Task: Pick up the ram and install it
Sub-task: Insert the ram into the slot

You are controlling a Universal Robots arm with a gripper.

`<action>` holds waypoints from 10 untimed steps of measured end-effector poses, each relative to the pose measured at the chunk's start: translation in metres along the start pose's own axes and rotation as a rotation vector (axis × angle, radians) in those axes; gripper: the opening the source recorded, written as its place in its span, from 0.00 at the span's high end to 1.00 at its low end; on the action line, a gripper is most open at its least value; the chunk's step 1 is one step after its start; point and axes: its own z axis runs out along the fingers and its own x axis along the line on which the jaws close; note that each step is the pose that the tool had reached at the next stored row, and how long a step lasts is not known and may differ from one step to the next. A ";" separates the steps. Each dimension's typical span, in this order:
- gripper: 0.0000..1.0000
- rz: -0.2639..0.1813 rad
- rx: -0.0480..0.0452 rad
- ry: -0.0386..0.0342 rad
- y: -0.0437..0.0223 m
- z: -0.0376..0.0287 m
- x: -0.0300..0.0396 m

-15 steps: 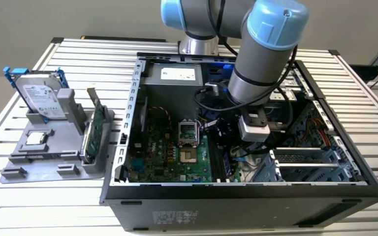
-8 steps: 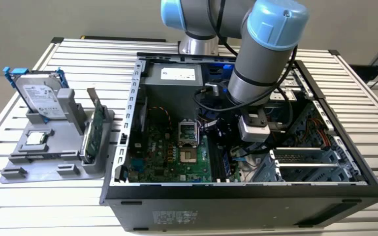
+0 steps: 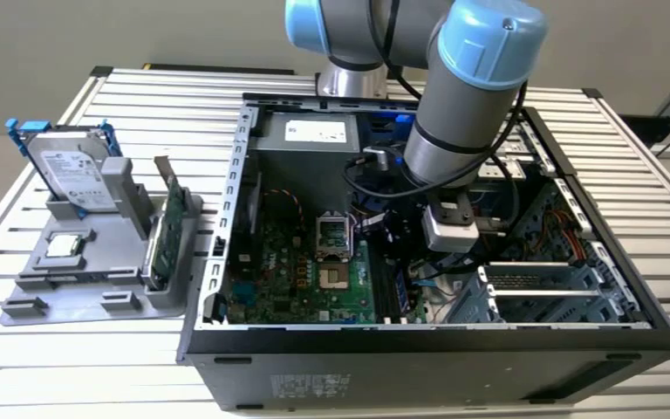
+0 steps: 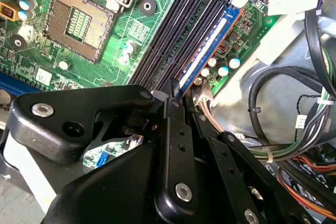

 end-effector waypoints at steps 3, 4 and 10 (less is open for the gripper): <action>1.00 0.000 0.0013 -0.0001 0.0002 0.0001 0.0000; 1.00 0.000 0.0015 -0.0001 0.0002 0.0003 0.0000; 1.00 0.001 0.0025 -0.0002 0.0001 0.0039 0.0000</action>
